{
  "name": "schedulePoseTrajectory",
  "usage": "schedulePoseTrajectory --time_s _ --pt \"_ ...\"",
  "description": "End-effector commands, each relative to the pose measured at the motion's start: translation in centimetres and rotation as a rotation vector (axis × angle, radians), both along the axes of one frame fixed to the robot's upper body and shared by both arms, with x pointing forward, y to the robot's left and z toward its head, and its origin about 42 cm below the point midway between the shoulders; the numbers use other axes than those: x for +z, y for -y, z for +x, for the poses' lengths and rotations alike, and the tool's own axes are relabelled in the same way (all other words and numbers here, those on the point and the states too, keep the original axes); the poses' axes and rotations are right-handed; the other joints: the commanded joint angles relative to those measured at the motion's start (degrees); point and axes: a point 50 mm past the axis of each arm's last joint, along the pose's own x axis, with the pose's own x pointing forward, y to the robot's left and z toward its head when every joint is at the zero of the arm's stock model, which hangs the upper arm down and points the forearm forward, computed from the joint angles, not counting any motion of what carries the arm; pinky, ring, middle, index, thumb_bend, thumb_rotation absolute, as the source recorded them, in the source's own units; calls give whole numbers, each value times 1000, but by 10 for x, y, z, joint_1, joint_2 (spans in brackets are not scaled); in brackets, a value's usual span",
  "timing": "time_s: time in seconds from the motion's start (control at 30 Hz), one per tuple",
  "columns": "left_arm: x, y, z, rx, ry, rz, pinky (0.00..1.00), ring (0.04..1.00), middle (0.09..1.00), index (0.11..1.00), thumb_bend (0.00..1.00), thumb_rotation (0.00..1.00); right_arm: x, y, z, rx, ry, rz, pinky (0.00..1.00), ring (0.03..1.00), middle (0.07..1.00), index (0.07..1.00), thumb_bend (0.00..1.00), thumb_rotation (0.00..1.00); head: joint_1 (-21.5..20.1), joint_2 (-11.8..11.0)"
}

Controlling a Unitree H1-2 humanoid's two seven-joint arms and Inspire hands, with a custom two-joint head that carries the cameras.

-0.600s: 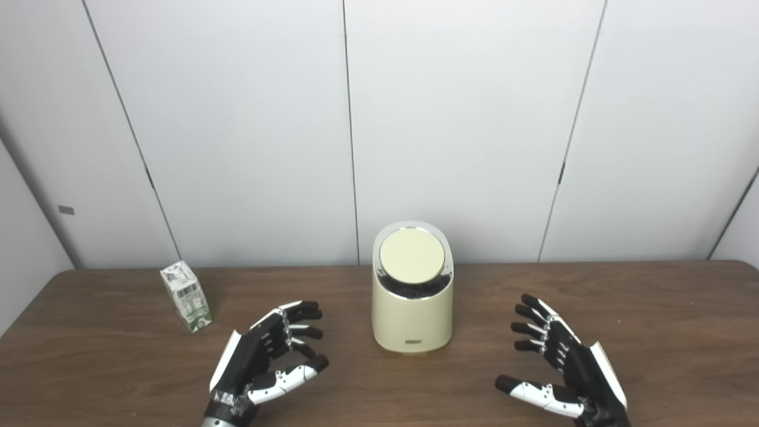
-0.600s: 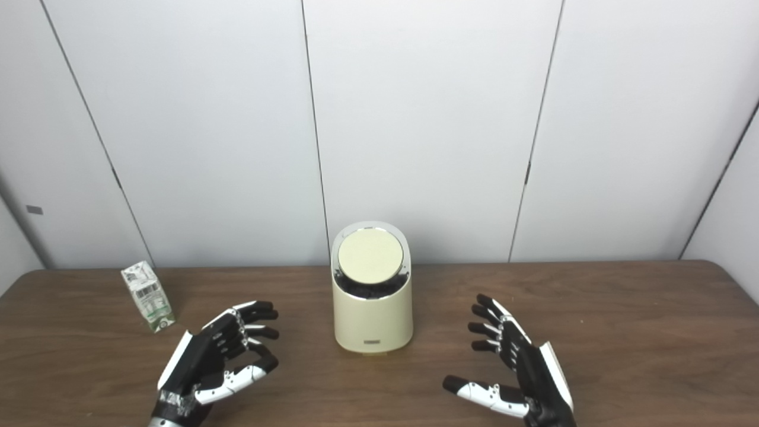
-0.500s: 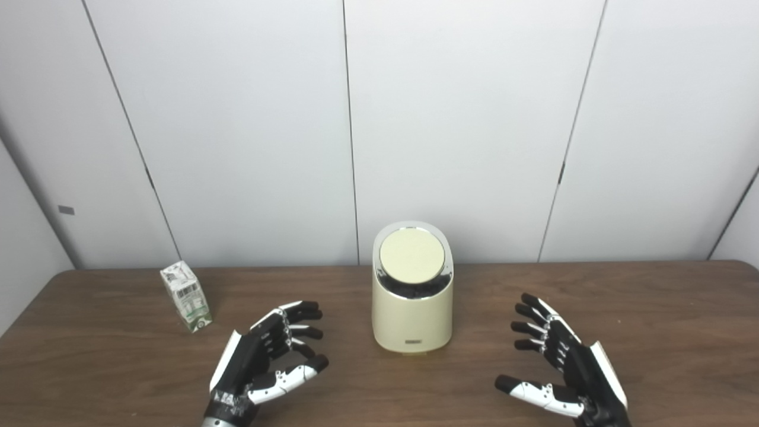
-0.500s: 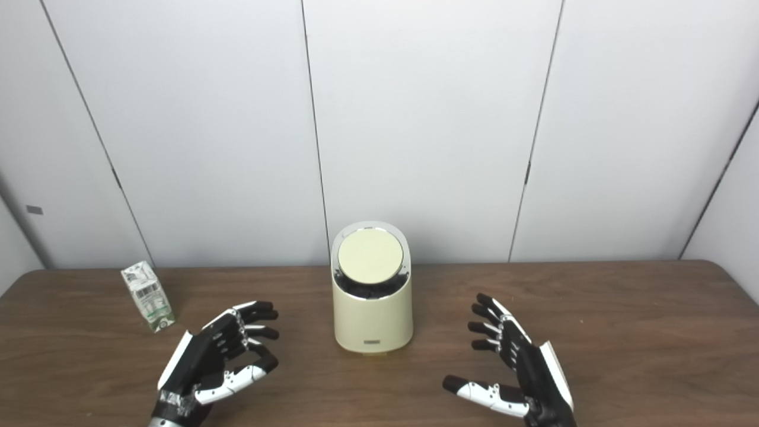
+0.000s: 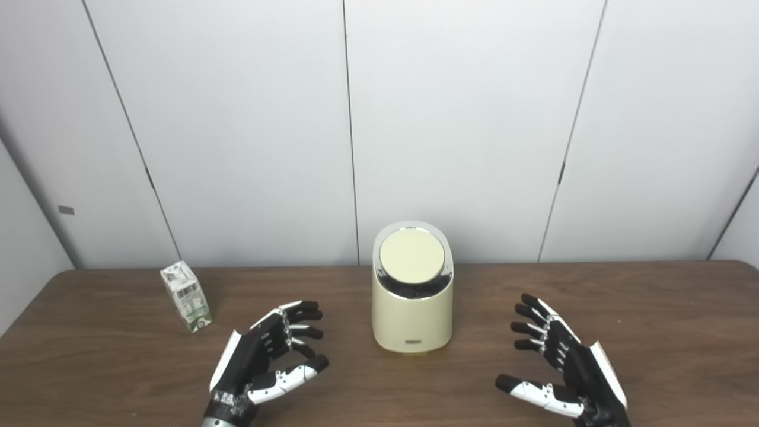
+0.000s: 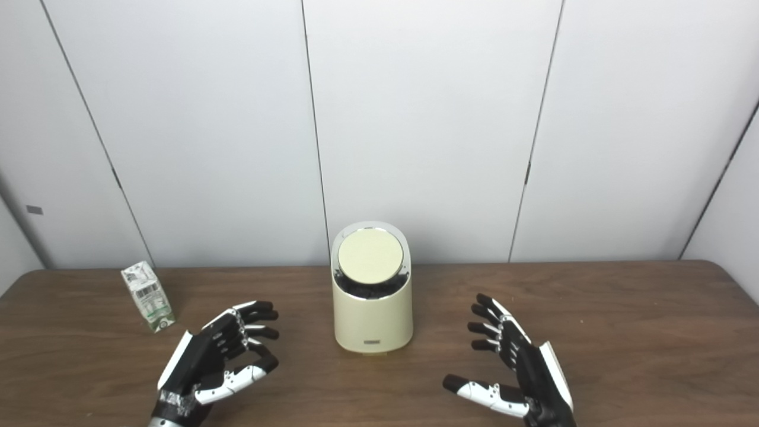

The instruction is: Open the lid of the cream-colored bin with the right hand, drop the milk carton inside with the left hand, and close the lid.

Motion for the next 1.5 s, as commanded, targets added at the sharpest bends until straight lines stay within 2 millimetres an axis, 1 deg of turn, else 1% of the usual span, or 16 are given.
schedulePoseTrajectory --time_s 0.0,0.1,0.2,0.27,0.33,0.37,0.43,0.53,0.67,0.73,0.9,1.0,1.1,1.2,1.33,1.47 --pt "21 1 8 -13 80 -2 509 659 753 780 689 122 18 0 6 16 74 -1 692 794 859 879 848 313 -1 0" --pt "22 1 7 -14 78 -3 510 659 754 782 691 123 19 -2 6 21 75 -8 689 791 857 882 845 331 -9 1" --pt "21 0 7 -16 76 -5 511 661 755 783 677 105 21 -7 7 12 81 -28 682 788 853 879 811 352 -13 -3" --pt "20 -1 7 -14 77 1 514 662 756 785 677 111 26 -11 10 5 86 -38 672 793 860 878 775 344 -14 -5" --pt "20 -2 7 -15 77 6 513 659 759 787 678 121 33 -15 14 -8 92 -54 647 797 862 875 752 350 -14 -5" --pt "19 -2 7 -13 77 7 512 658 760 786 679 124 38 -17 16 -16 97 -60 645 796 861 875 744 378 -14 -5" --pt "18 -2 8 -7 75 16 511 656 758 783 689 138 50 -22 24 -42 116 -71 675 798 860 868 736 435 -12 -7" --pt "16 -2 8 -4 72 24 516 656 754 784 698 167 66 -29 37 -61 135 -95 695 808 868 878 730 445 -12 -9" --pt "15 1 8 -10 65 6 520 654 753 784 687 136 81 -38 60 -69 147 -109 671 808 867 907 784 429 -10 -10" --pt "15 2 9 -9 69 10 519 653 753 783 686 142 88 -43 69 -75 148 -117 663 809 862 919 807 434 -10 -10" --pt "15 3 10 -11 70 4 518 654 751 784 688 140 104 -51 84 -71 134 -135 678 827 873 920 840 450 -6 -11" --pt "15 4 11 -10 73 10 521 658 754 785 698 161 112 -54 92 -46 114 -157 702 860 897 939 830 421 -5 -13" --pt "16 4 12 -10 80 12 523 657 753 783 685 132 120 -58 100 -37 92 -199 730 890 923 962 834 422 -4 -12" --pt "16 4 12 -11 82 9 520 655 751 779 695 141 126 -62 106 -45 79 -249 742 899 940 972 829 429 -5 -13" --pt "17 5 13 -11 84 5 519 651 749 779 690 132 131 -69 118 -61 68 -280 748 882 929 975 892 474 -7 -12" --pt "18 6 14 -15 85 3 517 653 751 782 682 111 134 -77 128 -69 59 -291 744 886 933 977 902 455 -6 -14"
